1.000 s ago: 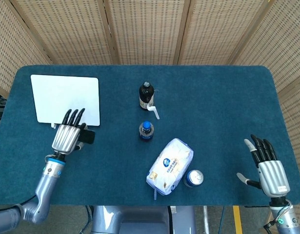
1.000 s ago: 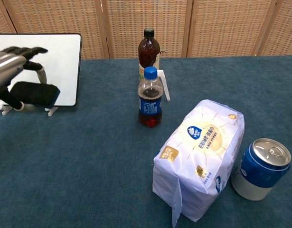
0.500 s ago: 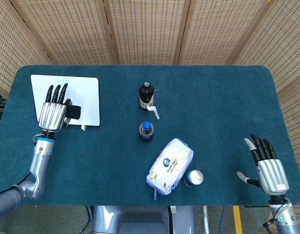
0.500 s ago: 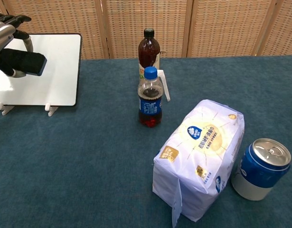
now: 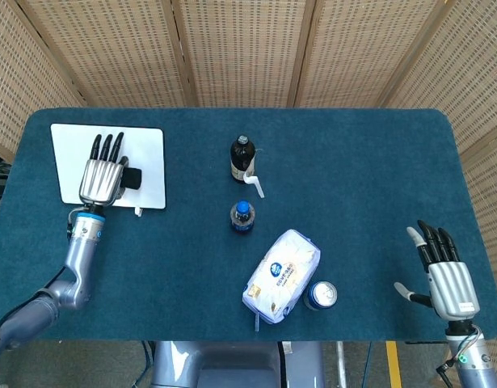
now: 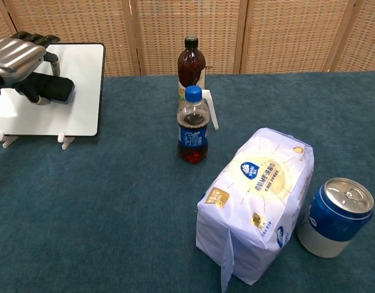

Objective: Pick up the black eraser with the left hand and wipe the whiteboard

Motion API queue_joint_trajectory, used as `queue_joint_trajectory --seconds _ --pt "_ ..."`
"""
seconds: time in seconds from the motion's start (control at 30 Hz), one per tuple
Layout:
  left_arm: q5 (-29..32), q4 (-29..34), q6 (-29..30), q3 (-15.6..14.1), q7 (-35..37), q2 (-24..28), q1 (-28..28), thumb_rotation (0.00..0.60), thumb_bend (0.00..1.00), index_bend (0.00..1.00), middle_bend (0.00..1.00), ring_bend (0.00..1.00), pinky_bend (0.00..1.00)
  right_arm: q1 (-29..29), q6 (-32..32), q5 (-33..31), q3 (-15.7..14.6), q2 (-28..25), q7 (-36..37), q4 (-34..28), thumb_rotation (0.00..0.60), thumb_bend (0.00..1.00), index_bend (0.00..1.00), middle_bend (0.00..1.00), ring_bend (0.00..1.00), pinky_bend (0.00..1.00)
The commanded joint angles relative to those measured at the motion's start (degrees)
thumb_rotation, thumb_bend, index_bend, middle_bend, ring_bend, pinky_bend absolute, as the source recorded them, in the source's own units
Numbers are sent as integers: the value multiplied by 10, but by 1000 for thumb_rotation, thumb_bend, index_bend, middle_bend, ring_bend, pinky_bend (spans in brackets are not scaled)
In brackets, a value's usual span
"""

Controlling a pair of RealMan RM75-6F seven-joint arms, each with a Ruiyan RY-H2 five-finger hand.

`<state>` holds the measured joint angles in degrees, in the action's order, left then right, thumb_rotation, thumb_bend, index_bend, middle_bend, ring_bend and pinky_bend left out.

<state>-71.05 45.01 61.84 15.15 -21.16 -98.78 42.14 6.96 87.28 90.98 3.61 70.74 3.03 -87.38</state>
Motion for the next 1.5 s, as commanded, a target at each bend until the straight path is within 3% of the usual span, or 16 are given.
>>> queue_joint_trajectory --seconds 0.03,0.57,0.9,1.5 --pt "2 -31 -14 1 9 -18 14 600 282 532 0 0 0 0 -1 -2 1 0 1 1 600 0 0 0 0 0" --pt "-42 -180 -6 -23 63 -80 52 600 209 532 0 0 0 1 3 -4 4 7 6 11 600 0 0 0 0 0" --pt "-67 -225 18 -44 104 -97 45 600 126 529 0 0 0 2 8 1 4 11 5 14 600 0 0 0 0 0" --pt "-89 -297 54 -62 106 -128 39 600 116 529 0 0 0 0 22 11 4 17 1 17 600 0 0 0 0 0"
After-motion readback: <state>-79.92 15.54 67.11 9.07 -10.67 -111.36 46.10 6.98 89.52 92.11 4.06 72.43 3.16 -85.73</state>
